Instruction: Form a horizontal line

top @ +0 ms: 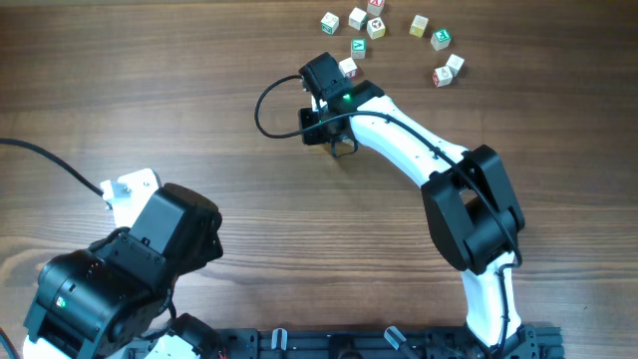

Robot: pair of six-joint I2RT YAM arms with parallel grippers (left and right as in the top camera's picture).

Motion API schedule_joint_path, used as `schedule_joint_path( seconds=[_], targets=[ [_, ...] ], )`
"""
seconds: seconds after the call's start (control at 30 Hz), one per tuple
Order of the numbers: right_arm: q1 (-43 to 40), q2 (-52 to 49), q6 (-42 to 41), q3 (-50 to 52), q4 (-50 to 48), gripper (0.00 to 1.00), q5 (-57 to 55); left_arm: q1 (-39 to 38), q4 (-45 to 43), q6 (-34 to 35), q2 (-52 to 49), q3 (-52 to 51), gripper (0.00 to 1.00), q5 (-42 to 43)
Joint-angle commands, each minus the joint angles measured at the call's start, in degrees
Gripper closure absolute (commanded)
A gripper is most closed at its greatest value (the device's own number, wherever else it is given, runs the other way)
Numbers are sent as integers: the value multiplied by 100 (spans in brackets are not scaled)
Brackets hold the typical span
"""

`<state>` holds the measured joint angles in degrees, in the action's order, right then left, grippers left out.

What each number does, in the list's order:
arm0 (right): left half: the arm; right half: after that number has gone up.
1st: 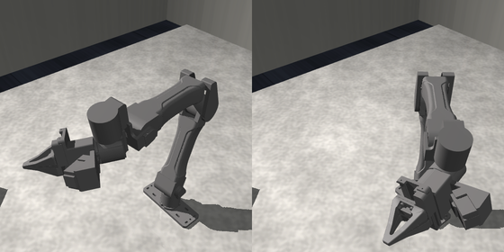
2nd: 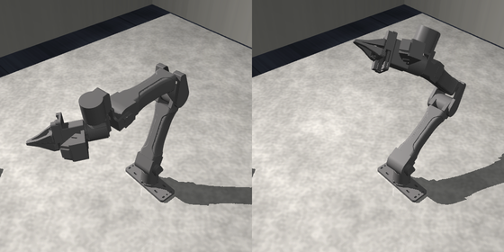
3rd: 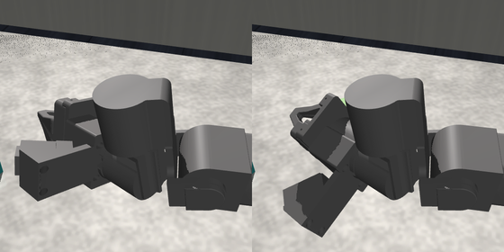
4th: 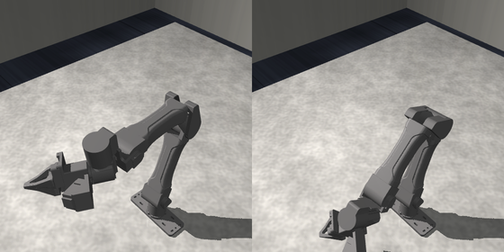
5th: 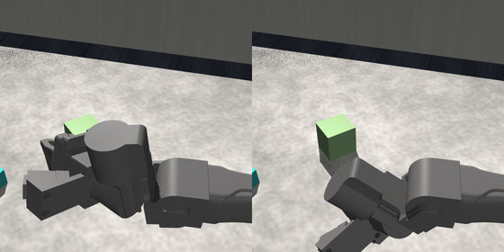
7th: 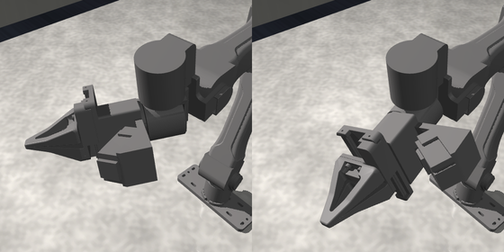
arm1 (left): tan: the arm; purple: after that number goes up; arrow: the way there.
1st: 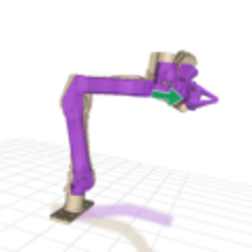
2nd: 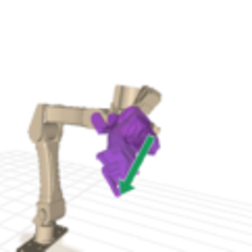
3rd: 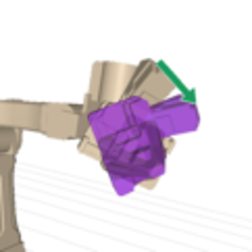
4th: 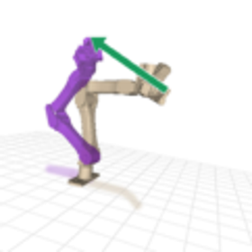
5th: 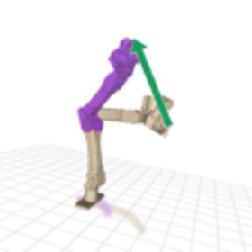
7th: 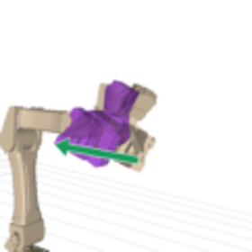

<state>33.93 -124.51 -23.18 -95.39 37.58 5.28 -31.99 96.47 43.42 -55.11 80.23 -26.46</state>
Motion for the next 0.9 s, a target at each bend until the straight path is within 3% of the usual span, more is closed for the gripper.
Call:
schedule_joint_path(
  seconds=[0.0, 0.87],
  targets=[
    [-2, -81, -153, 26, 94, 86, -457, 0, 2, 13, 24, 15, 0, 7],
    [-4, -396, -225, 26, 264, 95, -1589, 0, 2, 13, 24, 15, 0, 7]
  ],
)
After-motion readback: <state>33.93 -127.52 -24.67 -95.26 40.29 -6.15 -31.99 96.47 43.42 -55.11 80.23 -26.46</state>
